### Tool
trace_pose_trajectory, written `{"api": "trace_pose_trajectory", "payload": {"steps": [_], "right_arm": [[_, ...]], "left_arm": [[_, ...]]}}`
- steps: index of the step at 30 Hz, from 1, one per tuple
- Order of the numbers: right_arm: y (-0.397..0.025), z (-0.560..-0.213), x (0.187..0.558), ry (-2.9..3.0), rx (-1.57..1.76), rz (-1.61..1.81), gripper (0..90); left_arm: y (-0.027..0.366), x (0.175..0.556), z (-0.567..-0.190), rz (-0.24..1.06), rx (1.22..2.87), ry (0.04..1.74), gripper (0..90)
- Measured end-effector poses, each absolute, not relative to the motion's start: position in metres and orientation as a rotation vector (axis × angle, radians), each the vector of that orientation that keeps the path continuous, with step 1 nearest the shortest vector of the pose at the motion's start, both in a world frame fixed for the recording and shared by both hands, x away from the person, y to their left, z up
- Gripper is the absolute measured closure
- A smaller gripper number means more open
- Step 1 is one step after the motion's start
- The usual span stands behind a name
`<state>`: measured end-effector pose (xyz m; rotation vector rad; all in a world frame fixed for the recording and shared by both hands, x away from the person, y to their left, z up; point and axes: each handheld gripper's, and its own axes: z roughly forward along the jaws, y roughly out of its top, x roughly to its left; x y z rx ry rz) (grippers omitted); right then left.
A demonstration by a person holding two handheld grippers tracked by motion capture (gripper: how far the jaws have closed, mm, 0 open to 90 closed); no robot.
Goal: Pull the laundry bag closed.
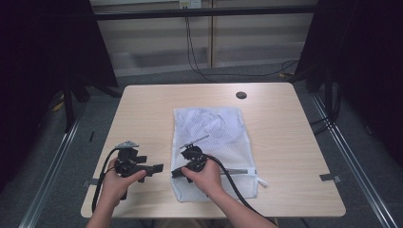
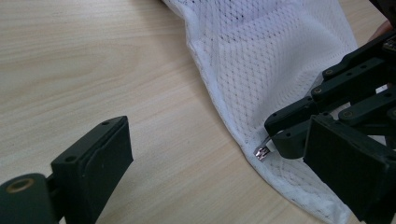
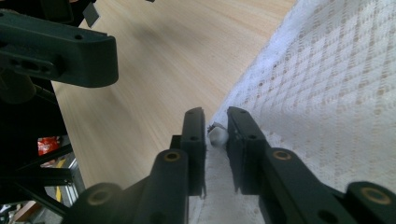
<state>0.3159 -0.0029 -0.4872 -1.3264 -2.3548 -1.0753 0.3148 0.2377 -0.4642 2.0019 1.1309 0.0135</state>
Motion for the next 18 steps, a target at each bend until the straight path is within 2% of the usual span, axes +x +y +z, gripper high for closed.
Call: {"api": "trace_pose_trajectory", "payload": {"steps": [3, 18], "right_arm": [[-0.0024, -0.4877, 0.3167, -2.347, -1.341, -1.063, 83.0], [0.0014, -0.4904, 0.3201, -2.300, -1.379, -1.048, 84.6]], "left_arm": [[0.2377, 0.3148, -0.4643, 0.014, 2.003, 1.131, 7.5], [0.2378, 0.3149, -0.4652, 0.004, 2.005, 1.132, 7.8]]}}
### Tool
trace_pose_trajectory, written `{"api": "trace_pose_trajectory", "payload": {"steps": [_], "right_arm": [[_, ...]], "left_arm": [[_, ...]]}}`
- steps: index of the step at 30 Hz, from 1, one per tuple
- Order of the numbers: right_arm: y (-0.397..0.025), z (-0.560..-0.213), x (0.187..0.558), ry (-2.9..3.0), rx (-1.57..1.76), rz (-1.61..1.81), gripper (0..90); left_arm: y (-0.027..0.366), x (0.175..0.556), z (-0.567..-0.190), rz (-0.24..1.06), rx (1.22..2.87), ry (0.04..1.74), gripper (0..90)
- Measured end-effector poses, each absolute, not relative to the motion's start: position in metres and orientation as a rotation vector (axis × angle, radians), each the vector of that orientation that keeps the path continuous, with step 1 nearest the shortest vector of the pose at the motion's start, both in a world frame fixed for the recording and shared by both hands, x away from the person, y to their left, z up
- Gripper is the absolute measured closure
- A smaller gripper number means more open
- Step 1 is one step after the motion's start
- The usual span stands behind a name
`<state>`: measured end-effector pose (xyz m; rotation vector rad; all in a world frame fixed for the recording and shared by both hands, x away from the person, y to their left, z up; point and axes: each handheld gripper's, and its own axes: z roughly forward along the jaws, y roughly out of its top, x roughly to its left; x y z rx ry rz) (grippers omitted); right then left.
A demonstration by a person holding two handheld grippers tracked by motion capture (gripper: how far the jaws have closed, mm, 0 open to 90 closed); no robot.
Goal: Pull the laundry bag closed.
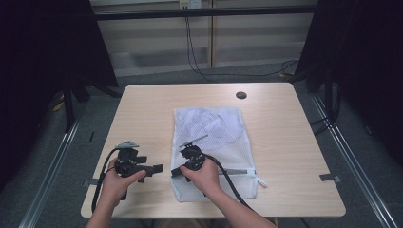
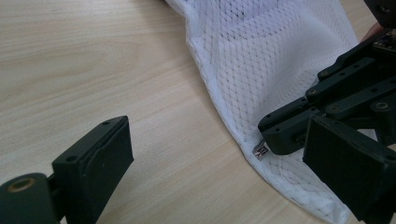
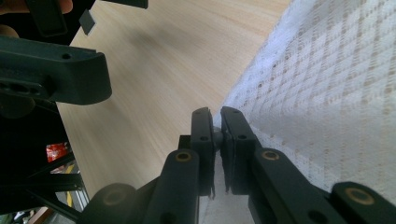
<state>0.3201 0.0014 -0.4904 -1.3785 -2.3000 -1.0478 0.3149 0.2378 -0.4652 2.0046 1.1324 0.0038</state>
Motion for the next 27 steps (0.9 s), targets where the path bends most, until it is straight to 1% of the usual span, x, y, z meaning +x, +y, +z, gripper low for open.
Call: {"api": "trace_pose_trajectory", "payload": {"steps": [5, 13, 21, 27], "right_arm": [[0.003, -0.492, 0.320, -2.294, -1.382, -1.044, 86.8], [-0.002, -0.485, 0.321, -2.261, -1.408, -1.081, 87.0], [-0.008, -0.477, 0.320, -2.237, -1.408, -1.123, 87.1], [-0.013, -0.472, 0.321, -2.228, -1.406, -1.145, 87.1]], "left_arm": [[0.238, 0.315, -0.466, 0.000, 2.007, 1.130, 8.1], [0.237, 0.315, -0.466, -0.006, 2.002, 1.130, 8.3], [0.236, 0.314, -0.468, -0.047, 1.991, 1.113, 8.3], [0.231, 0.314, -0.472, -0.129, 1.978, 1.092, 9.0]]}}
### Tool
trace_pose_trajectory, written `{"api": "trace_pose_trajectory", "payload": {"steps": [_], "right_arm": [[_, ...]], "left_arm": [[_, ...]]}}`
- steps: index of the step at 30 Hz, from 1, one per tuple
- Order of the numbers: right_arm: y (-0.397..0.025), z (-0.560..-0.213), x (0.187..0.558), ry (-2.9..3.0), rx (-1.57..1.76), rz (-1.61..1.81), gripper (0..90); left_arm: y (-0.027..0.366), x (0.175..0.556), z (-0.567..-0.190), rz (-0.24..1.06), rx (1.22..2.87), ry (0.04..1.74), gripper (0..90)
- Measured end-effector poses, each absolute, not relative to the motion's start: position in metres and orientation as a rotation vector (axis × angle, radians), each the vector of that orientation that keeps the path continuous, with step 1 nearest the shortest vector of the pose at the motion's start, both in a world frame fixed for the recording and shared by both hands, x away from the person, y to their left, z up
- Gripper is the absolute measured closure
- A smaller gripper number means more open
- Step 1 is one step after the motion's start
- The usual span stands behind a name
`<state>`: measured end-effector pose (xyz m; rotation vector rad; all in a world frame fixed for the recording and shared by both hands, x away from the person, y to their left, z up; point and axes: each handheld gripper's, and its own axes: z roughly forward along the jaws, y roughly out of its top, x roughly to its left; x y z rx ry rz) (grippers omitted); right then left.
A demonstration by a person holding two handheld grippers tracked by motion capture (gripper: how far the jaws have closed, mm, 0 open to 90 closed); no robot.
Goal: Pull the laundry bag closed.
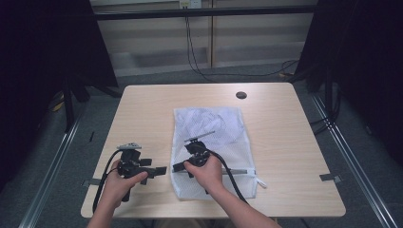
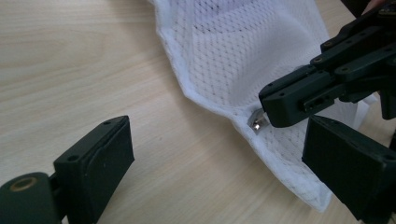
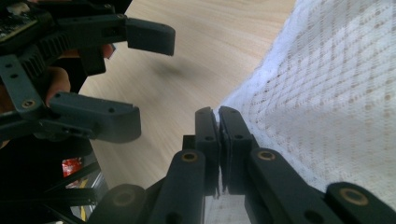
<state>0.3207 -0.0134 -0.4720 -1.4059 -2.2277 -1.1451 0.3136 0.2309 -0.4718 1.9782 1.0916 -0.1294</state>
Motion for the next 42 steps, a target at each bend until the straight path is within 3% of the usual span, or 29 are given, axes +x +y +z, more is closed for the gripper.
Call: {"api": "trace_pose_trajectory", "payload": {"steps": [19, 33, 42], "right_arm": [[-0.020, -0.464, 0.320, -2.205, -1.436, -1.180, 87.2], [-0.022, -0.461, 0.319, -2.201, -1.436, -1.195, 87.2], [-0.022, -0.461, 0.320, -2.197, -1.437, -1.200, 87.2]], "left_arm": [[0.214, 0.312, -0.483, -0.288, 2.007, 1.086, 2.3], [0.206, 0.310, -0.487, -0.315, 1.992, 1.052, 26.9], [0.202, 0.310, -0.490, -0.360, 1.957, 1.040, 34.3]]}}
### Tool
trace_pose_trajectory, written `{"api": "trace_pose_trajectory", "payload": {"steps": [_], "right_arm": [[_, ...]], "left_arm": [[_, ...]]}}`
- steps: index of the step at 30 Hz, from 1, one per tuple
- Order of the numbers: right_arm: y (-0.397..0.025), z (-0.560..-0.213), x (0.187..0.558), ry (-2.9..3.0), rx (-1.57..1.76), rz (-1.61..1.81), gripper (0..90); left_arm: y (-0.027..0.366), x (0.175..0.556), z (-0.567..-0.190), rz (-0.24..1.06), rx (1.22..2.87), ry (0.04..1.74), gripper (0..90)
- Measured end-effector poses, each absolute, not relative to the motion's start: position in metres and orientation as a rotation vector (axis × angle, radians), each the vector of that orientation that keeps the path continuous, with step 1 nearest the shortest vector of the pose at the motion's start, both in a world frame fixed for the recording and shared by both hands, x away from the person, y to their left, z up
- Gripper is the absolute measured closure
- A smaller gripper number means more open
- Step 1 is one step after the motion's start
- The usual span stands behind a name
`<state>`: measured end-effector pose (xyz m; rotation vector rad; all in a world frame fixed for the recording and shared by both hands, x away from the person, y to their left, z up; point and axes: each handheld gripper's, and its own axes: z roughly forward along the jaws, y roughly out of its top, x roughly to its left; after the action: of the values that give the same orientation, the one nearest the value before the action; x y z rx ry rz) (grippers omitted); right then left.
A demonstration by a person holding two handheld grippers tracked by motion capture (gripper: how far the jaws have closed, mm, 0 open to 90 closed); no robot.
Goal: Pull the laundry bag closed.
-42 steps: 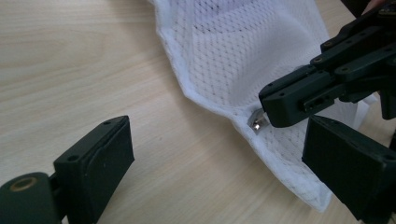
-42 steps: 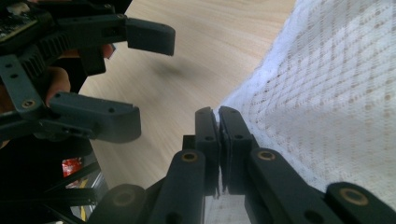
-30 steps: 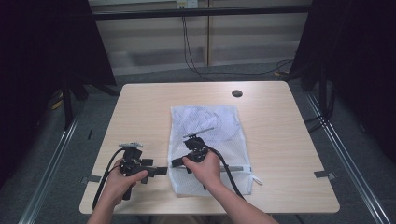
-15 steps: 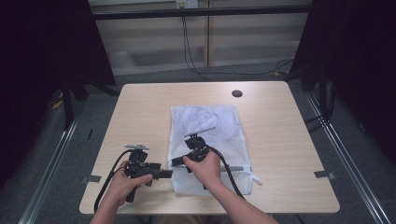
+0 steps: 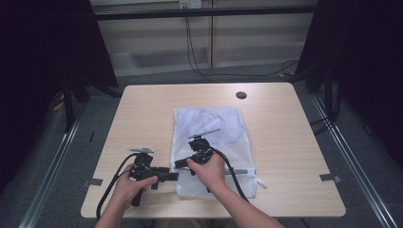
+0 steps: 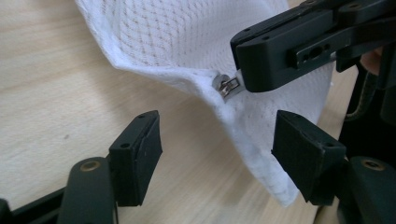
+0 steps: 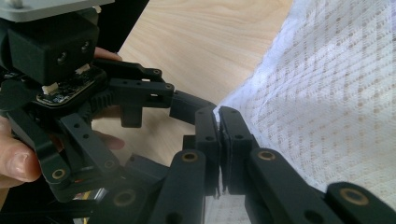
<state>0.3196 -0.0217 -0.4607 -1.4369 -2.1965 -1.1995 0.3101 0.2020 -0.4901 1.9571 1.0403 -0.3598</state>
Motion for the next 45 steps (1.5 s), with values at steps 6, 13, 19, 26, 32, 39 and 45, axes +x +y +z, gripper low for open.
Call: {"api": "trace_pose_trajectory", "payload": {"steps": [6, 13, 19, 26, 32, 39, 45], "right_arm": [[-0.021, -0.460, 0.319, -2.192, -1.439, -1.207, 87.2], [-0.021, -0.460, 0.319, -2.187, -1.438, -1.206, 87.1], [-0.021, -0.460, 0.320, -2.185, -1.431, -1.216, 87.1], [-0.021, -0.460, 0.319, -2.184, -1.432, -1.215, 87.1], [-0.020, -0.459, 0.319, -2.181, -1.433, -1.215, 87.1], [-0.021, -0.459, 0.319, -2.181, -1.431, -1.217, 87.2], [-0.022, -0.458, 0.319, -2.183, -1.434, -1.218, 87.1]], "left_arm": [[0.199, 0.312, -0.492, -0.402, 1.940, 1.045, 40.9], [0.197, 0.313, -0.493, -0.404, 1.930, 1.059, 44.4], [0.195, 0.313, -0.493, -0.415, 1.919, 1.065, 48.1], [0.193, 0.313, -0.494, -0.438, 1.912, 1.071, 52.0], [0.191, 0.314, -0.496, -0.451, 1.913, 1.065, 56.0], [0.189, 0.315, -0.496, -0.453, 1.904, 1.088, 66.2], [0.190, 0.315, -0.494, -0.466, 1.911, 1.124, 86.3]]}}
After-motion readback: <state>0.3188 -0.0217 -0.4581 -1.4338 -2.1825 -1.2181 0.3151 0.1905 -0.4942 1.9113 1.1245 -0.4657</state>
